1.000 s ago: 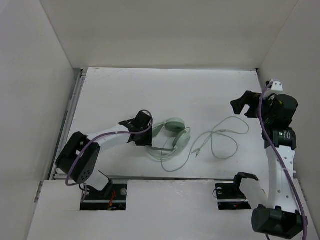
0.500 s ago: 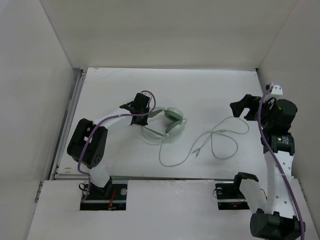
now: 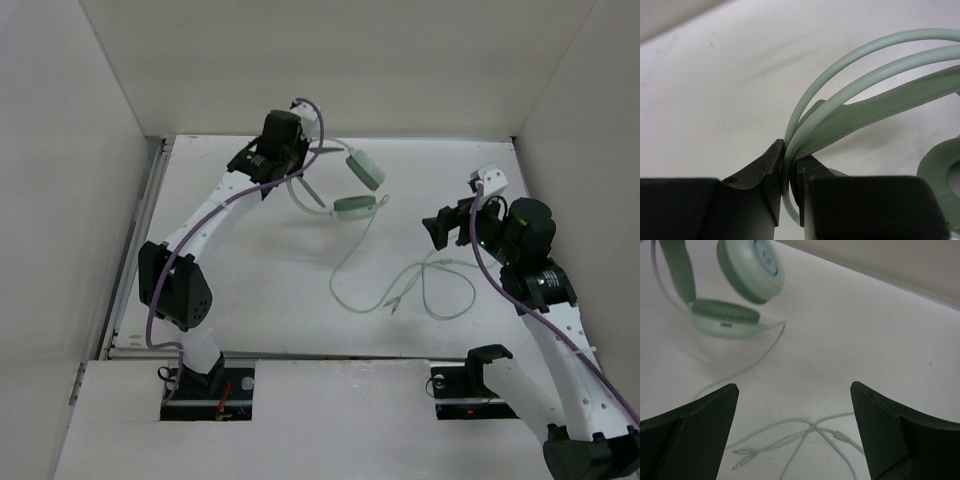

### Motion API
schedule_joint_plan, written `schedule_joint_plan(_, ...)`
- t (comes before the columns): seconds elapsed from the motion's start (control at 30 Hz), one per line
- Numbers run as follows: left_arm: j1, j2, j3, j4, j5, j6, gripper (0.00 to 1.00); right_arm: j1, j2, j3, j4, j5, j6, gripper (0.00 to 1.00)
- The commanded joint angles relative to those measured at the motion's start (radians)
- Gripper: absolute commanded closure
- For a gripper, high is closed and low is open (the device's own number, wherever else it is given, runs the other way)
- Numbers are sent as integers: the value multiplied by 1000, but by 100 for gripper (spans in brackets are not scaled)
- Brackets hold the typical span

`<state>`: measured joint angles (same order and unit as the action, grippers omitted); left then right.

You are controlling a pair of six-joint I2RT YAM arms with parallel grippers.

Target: Wrap the headphones

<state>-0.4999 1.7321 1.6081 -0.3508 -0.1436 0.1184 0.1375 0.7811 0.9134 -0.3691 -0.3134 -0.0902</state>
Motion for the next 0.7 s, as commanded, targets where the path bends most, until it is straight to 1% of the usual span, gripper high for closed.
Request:
schedule_joint_plan(0.0, 34, -58, 240, -39, 58, -10, 100, 98, -5, 27, 140, 72, -94, 0)
schedule_joint_plan(0.13, 71, -100, 374, -92, 99, -28, 100, 213, 49, 30, 241, 108, -85, 0)
schedule_joint_plan(0.3, 168, -186, 446, -126, 170, -103, 100, 371, 170, 80, 399, 193, -112, 0)
schedule_joint_plan(0.43, 254, -239, 460, -160, 245, -175, 100, 458, 292, 120, 649, 307, -117, 0)
schedule_joint_plan(0.57, 329, -276, 496, -209, 357, -258, 100, 523, 429, 128, 980, 388, -111, 0)
schedule_joint_plan(0.63, 346, -284, 530, -232, 390, -279, 100, 547, 487, 149, 1065, 408, -108, 0)
schedule_joint_plan(0.67, 349, -286, 545, -243, 401, -286, 100, 555, 512, 165, 1079, 407, -102, 0)
